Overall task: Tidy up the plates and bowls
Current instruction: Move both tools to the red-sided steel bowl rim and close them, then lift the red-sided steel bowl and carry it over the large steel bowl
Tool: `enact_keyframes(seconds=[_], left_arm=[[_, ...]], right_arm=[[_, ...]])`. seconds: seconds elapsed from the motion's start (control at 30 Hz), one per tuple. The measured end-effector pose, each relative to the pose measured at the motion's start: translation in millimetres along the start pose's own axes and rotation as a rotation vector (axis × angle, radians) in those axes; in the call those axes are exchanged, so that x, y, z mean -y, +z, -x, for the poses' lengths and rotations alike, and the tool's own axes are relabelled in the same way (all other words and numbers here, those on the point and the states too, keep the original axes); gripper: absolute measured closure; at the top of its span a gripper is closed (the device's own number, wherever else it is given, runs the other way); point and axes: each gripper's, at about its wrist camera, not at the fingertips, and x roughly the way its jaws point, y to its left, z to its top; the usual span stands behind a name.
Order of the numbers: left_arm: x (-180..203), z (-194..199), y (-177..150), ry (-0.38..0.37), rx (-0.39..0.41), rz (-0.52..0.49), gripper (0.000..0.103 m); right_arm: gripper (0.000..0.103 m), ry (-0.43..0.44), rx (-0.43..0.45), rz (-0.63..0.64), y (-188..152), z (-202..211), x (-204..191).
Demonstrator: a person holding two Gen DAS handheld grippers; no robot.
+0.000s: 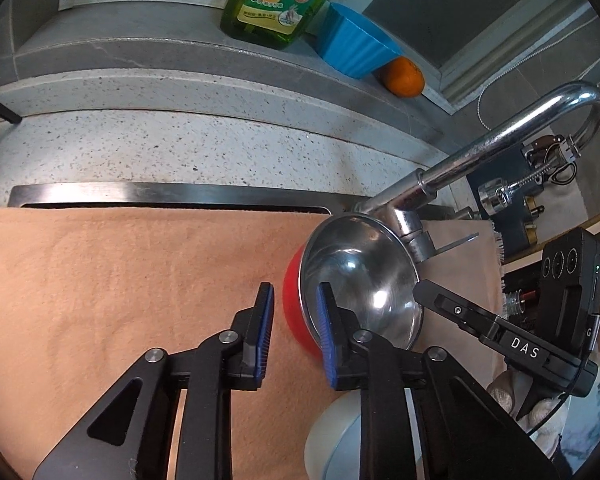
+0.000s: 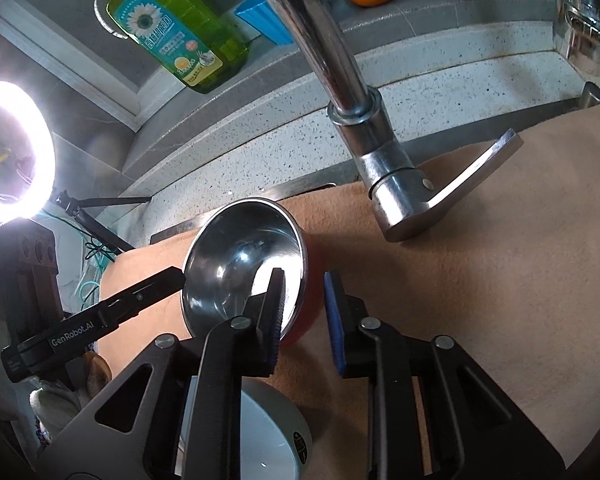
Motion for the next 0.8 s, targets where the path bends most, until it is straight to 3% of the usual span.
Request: enact_keyframes(seconds=[0.27,0.8], left_arm=[[2,-7,1,-0.012,-0.022,-0.009,0.094],[5,15,-1,-0.013,0.018,-0.027,0.094]], right_arm=[[0.092,0.001,-0.015,0.000,-1,-6,-3],[0.093,-0.017,0.000,0.027,-3,3,-18]])
